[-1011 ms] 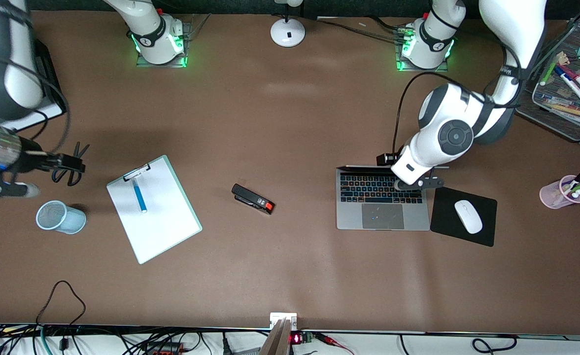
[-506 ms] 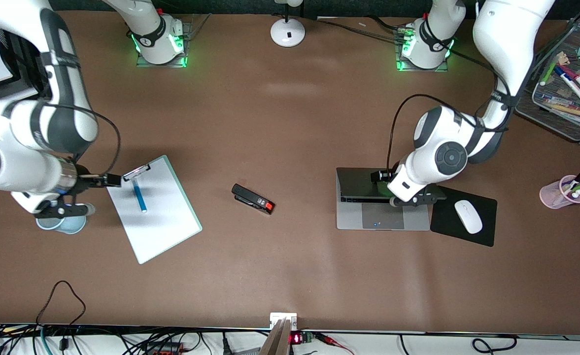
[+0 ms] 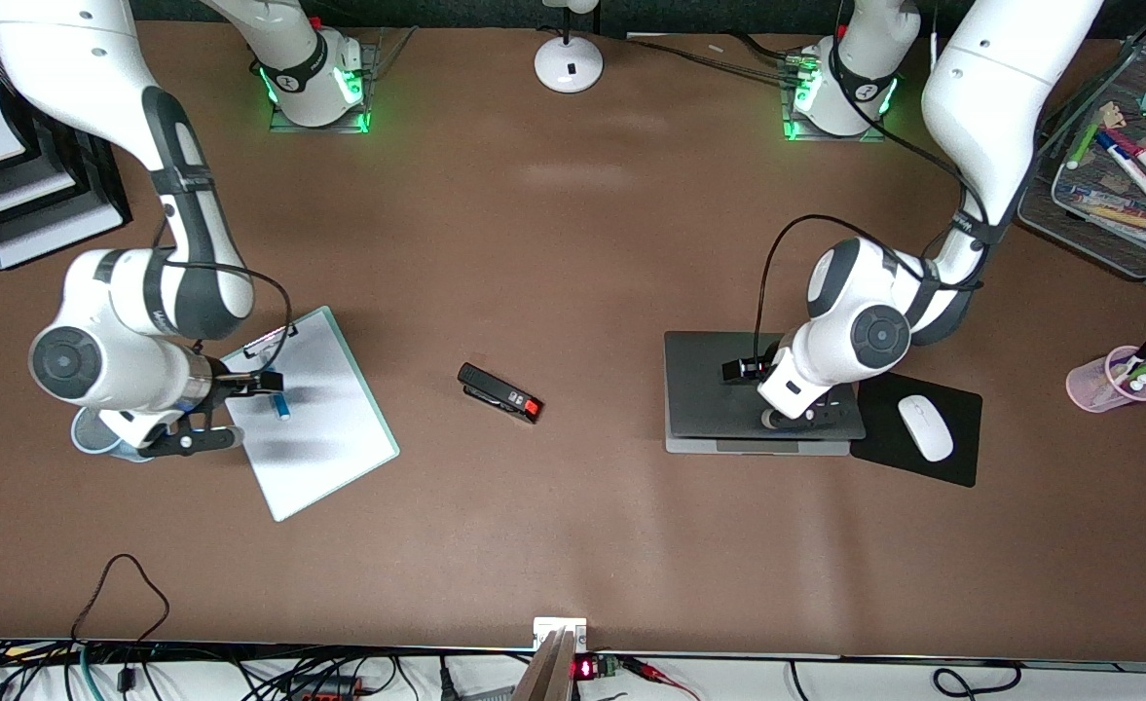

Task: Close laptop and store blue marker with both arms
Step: 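Push the laptop lid shut with the left gripper while the right gripper reaches the marker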

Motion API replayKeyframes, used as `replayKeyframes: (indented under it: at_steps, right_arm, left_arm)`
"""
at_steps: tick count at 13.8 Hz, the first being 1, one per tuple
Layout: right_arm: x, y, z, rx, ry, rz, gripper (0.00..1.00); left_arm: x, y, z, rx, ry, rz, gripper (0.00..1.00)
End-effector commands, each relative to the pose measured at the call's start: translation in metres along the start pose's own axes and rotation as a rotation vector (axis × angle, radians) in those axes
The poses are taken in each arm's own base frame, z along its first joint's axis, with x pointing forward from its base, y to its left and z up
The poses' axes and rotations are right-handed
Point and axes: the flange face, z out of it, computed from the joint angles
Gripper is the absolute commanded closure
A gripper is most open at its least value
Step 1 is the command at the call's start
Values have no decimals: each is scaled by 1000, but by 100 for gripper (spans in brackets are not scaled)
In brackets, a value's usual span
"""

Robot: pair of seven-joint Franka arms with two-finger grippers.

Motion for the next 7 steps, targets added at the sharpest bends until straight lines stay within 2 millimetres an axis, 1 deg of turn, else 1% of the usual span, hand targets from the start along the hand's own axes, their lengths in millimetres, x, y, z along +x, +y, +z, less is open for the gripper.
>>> replayKeyframes:
  at_steps: [1, 3, 4, 6, 7]
  right_arm:
    - [8, 0, 16, 5, 18, -62, 0]
    - [11, 1, 31, -5, 41, -113, 0]
    - [12, 2, 37, -9, 47, -139, 1]
    - [15, 0, 47, -13, 52, -147, 3]
    - [17, -7, 59, -9, 49, -159, 6]
  left_arm:
    - [11, 1, 14, -23, 14, -12, 0]
    - [15, -2, 25, -35, 26, -17, 0]
    - [16, -3, 25, -34, 28, -20, 0]
    - [19, -7, 18, -37, 38, -25, 0]
    - [20, -9, 7, -35, 48, -26, 0]
